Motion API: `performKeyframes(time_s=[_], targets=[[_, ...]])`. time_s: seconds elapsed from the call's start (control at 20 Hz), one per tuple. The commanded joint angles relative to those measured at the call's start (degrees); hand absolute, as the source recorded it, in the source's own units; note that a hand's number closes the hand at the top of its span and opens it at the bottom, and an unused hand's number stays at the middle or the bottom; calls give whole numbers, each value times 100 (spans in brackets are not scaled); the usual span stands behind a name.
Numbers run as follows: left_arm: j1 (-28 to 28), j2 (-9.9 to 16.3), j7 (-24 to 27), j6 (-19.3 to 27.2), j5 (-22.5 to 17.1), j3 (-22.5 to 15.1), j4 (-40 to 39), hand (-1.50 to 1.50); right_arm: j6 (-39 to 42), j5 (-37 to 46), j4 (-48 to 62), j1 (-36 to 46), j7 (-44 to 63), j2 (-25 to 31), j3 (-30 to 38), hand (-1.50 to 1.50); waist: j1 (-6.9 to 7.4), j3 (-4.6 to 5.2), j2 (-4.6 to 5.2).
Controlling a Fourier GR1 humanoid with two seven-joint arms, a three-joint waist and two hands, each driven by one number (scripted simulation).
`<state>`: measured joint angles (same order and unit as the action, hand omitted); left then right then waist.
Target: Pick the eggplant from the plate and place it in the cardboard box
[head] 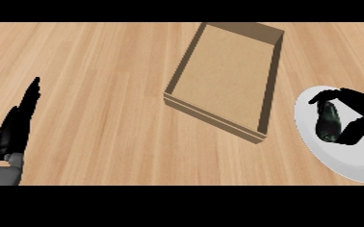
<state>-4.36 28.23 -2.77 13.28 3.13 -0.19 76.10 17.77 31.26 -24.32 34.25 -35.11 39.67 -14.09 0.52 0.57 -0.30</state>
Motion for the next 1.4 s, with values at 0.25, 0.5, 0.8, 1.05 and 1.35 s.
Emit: performKeyframes(time_s=[0.25,0.5,0.8,1.05,1.35], targets=[[-288,-31,-18,-67,120,-21,-47,0,-1474,698,71,859,-1153,355,-120,150,279,-85,139],[-303,-127,-91,-48,152,-36,-70,0,-2217,601,510,1419,-1354,632,341,150,244,-80,136],[-142,-132,184,-93,130,101,-235,0,-2301,-55,437,1721,-2244,760,1076,150,82,-68,77],[-323,-339,34,25,253,61,-339,0,-1910,-43,186,2225,-2476,449,1058,150,52,-59,64],[-8,-85,-110,-196,193,240,118,0,-714,-269,-107,2605,-2045,219,1102,150,15,-55,15]])
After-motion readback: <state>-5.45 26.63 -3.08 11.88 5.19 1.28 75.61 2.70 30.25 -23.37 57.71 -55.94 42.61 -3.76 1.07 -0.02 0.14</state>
